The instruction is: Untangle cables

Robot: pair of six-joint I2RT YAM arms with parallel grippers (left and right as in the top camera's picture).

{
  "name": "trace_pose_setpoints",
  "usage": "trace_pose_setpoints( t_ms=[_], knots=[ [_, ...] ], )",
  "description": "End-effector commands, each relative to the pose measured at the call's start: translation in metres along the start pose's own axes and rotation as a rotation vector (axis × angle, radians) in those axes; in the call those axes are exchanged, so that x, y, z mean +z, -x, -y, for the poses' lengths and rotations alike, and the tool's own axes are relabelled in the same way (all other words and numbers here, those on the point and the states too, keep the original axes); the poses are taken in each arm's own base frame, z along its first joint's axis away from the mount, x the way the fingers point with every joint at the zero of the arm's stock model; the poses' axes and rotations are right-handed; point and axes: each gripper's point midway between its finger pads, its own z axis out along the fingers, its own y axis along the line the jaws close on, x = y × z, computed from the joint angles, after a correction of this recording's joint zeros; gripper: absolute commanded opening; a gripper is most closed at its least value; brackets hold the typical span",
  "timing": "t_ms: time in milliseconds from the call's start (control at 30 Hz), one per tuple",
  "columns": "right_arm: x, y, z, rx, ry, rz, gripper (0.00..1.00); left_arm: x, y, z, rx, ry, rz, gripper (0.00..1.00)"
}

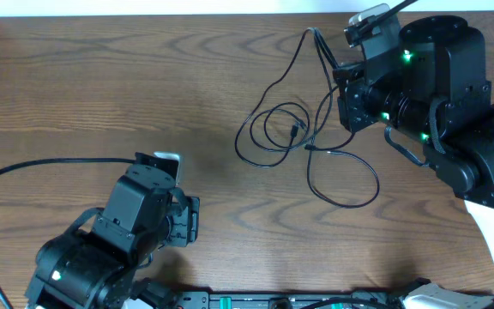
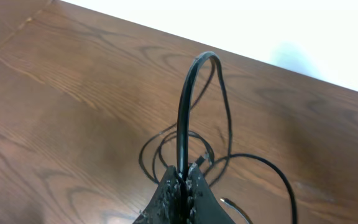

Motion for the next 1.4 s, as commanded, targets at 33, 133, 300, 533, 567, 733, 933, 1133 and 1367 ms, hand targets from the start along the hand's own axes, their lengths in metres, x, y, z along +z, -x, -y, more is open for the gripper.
trace_pose_setpoints(
  t_ms=[33,133,300,533,567,733,933,1133,1367],
  knots=[
    [-0.004,0.002,0.008,-0.013,-0.039,0.012,0.01,-0.001,0.016,0.005,-0.002,-0.014,0.045,0.70],
    [-0.005,0.001,0.005,-0.014,-0.025,0.005,0.01,0.003,0.030,0.017,0.075,-0.059,0.083,0.69],
    [-0.007,-0.010,-0.003,-0.012,0.023,-0.036,0.01,0.013,0.069,0.035,0.270,-0.090,0.196,0.70],
    [-0.045,-0.026,-0.034,-0.051,0.189,-0.046,0.01,0.060,0.114,0.057,0.528,-0.067,0.239,0.70],
    [-0.052,-0.027,-0.036,-0.053,0.198,-0.039,0.01,0.067,0.118,0.059,0.546,-0.065,0.240,0.70],
    [-0.093,-0.031,-0.045,-0.065,0.248,0.028,0.01,0.099,0.140,0.071,0.578,-0.062,0.259,0.70],
    [-0.138,-0.042,-0.046,-0.076,0.263,0.101,0.01,0.128,0.158,0.097,0.591,-0.147,0.300,0.71],
    [-0.148,-0.056,-0.045,-0.077,0.260,0.077,0.01,0.128,0.156,0.131,0.615,-0.343,0.328,0.79],
    [-0.145,-0.061,-0.037,-0.072,0.213,0.052,0.01,0.123,0.134,0.147,0.628,-0.481,0.262,0.83]
  ],
)
